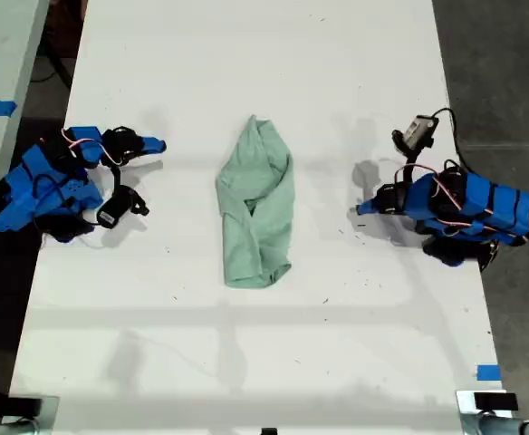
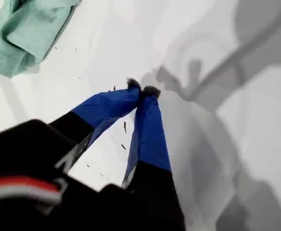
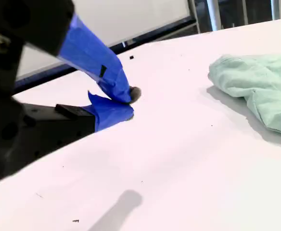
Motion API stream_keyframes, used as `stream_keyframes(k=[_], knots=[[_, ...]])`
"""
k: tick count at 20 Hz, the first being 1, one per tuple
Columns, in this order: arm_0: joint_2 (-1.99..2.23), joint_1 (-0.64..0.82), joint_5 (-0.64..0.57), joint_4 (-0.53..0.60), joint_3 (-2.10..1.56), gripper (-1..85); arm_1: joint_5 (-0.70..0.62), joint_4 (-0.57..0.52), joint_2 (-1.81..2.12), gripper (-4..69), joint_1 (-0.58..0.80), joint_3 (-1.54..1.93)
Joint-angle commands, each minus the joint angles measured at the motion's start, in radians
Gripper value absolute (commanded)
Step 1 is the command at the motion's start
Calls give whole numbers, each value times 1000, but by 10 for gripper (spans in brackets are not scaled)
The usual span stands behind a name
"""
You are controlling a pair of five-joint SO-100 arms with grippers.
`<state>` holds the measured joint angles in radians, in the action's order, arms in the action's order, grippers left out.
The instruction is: Fold t shirt
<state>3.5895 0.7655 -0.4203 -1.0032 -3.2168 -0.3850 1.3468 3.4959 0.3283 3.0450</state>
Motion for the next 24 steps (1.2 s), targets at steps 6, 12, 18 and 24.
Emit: stream_keyframes(k=[6, 12, 18, 24], knots=[[9, -2, 20, 11, -14, -4, -63, 2, 12, 16, 75, 55], [9, -5, 14, 11, -14, -4, -43, 2, 12, 16, 49, 55], [9, 5, -11, 17, -12, -4, -2, 3, 12, 16, 9, 55], [9, 9, -6, 15, -12, -4, -8, 3, 12, 16, 5, 55]])
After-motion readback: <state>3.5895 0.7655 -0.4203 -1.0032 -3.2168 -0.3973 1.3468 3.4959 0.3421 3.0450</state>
